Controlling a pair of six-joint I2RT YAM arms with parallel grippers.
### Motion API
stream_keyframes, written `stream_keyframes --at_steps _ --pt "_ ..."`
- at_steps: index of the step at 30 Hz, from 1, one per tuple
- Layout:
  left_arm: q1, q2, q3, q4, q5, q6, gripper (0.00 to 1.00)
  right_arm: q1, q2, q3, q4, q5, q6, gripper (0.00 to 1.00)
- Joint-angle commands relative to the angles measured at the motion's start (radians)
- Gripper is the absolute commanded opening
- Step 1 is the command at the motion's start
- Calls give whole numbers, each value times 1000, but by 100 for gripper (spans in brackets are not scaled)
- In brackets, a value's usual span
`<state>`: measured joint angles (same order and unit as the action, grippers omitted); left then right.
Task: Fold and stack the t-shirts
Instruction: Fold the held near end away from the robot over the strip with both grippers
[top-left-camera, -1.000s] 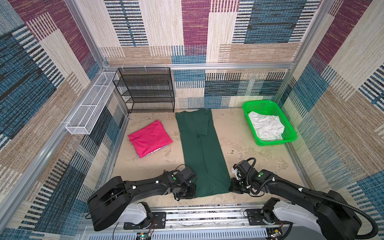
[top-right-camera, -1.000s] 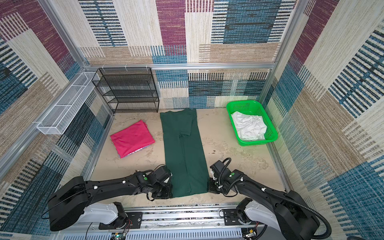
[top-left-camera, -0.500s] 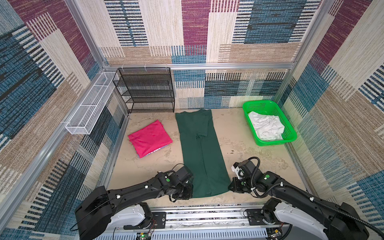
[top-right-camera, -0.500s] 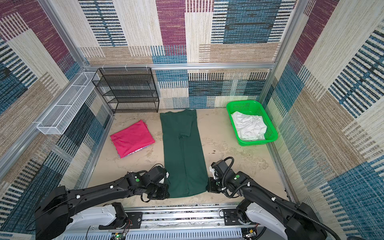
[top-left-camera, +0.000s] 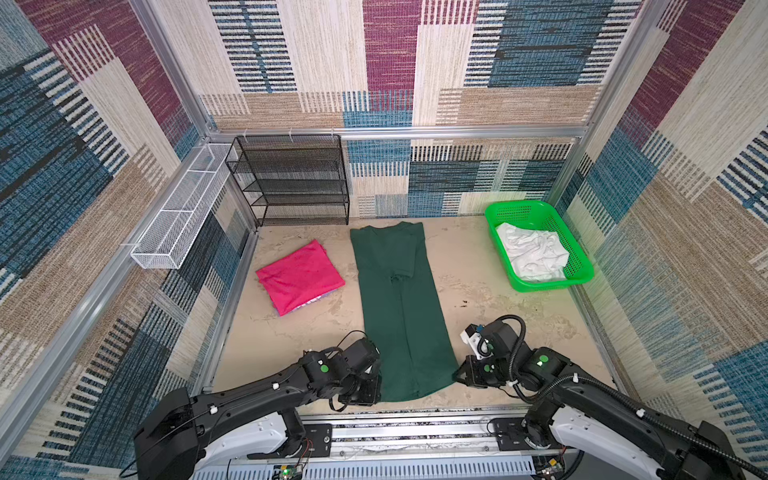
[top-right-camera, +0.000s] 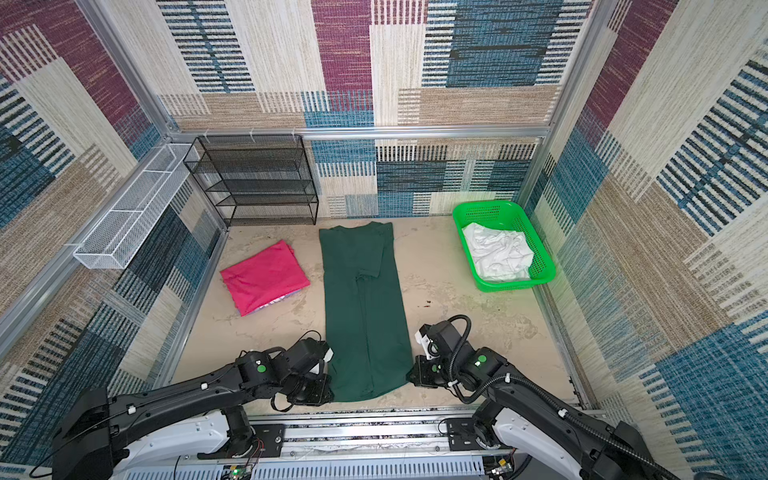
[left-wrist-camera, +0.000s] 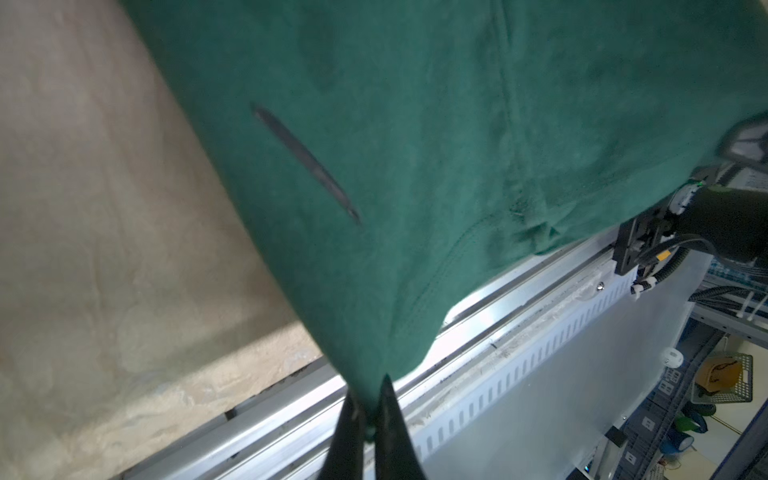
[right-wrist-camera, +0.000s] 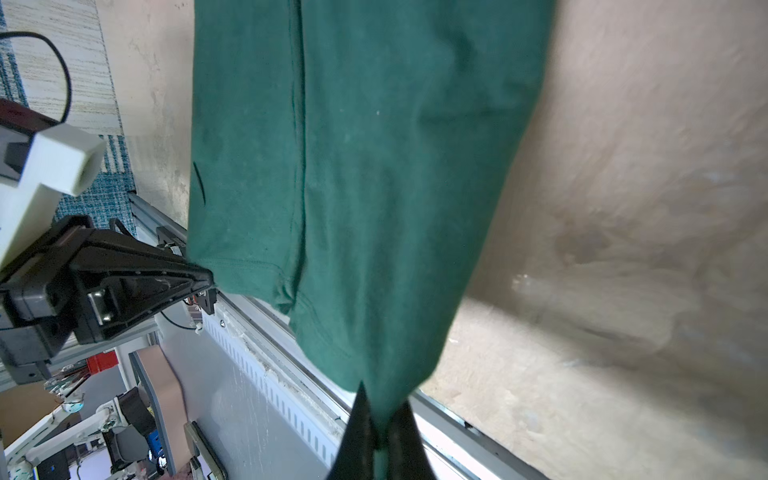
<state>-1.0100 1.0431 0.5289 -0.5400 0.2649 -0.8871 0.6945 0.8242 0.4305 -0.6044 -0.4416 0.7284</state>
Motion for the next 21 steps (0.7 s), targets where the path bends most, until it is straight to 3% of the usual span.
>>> stream_keyframes --at_steps 1,21 --pt "-7 -15 9 -28 -14 8 0 2 9 11 -15 11 10 0" --pt "48 -62 199 -141 -265 130 0 1 149 249 38 198 -57 0"
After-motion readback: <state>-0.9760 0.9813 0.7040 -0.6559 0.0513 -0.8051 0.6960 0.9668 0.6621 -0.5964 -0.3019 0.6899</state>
